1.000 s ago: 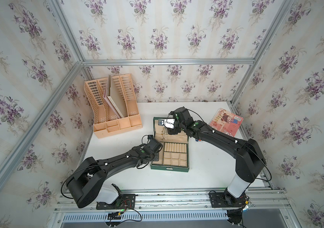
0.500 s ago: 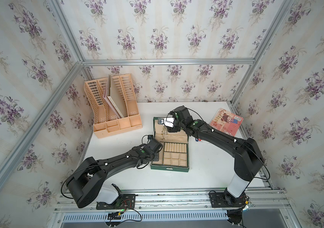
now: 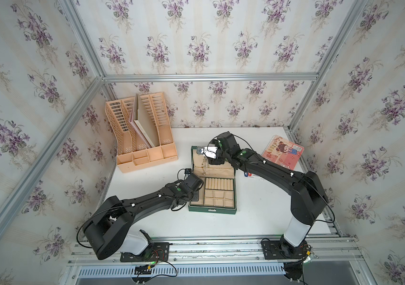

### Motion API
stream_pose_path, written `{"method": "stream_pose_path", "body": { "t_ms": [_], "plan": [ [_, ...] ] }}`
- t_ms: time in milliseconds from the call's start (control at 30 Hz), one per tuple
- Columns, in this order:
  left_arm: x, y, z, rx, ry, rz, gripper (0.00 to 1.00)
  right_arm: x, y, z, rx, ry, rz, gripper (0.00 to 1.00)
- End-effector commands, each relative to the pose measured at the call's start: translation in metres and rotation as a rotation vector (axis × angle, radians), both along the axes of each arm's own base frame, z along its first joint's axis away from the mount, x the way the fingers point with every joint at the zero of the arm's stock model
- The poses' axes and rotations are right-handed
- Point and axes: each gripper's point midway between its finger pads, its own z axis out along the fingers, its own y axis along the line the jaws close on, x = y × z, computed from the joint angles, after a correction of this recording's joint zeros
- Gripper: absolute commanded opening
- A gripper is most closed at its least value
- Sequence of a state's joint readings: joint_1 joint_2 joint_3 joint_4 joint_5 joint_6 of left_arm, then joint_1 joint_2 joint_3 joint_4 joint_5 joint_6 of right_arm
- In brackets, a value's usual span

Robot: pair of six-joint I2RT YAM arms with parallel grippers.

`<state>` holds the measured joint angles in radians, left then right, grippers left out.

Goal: Put jewelry chain into jewelry box
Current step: Close the fastener on the jewelry box.

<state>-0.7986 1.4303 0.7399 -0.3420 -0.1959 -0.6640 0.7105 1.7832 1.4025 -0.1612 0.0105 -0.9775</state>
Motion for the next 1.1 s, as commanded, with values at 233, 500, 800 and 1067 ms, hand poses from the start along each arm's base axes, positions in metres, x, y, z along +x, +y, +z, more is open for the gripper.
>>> {"method": "stream_pose_path", "body": {
  "t_ms": [233, 500, 800, 1067],
  "plan": [
    [-0.0131, 0.0076, -0.0120, 0.034, 0.065, 0.002, 0.00, 0.0041, 0.0094, 0.0046, 0.062, 0.017, -0.009, 0.68],
    [-0.0134, 0.0080, -0.0114, 0.036, 0.065, 0.002, 0.00, 0.0057, 0.0115, 0.0058, 0.077, 0.023, -0.017, 0.53],
    [-0.0133, 0.0081, -0.0112, 0.041, 0.064, 0.000, 0.00, 0.0067, 0.0100, 0.0037, 0.077, 0.016, -0.026, 0.44],
    [-0.0139, 0.0085, -0.0114, 0.042, 0.064, 0.003, 0.00, 0.0069, 0.0090, 0.0009, 0.073, 0.011, -0.030, 0.42]
  ]
}}
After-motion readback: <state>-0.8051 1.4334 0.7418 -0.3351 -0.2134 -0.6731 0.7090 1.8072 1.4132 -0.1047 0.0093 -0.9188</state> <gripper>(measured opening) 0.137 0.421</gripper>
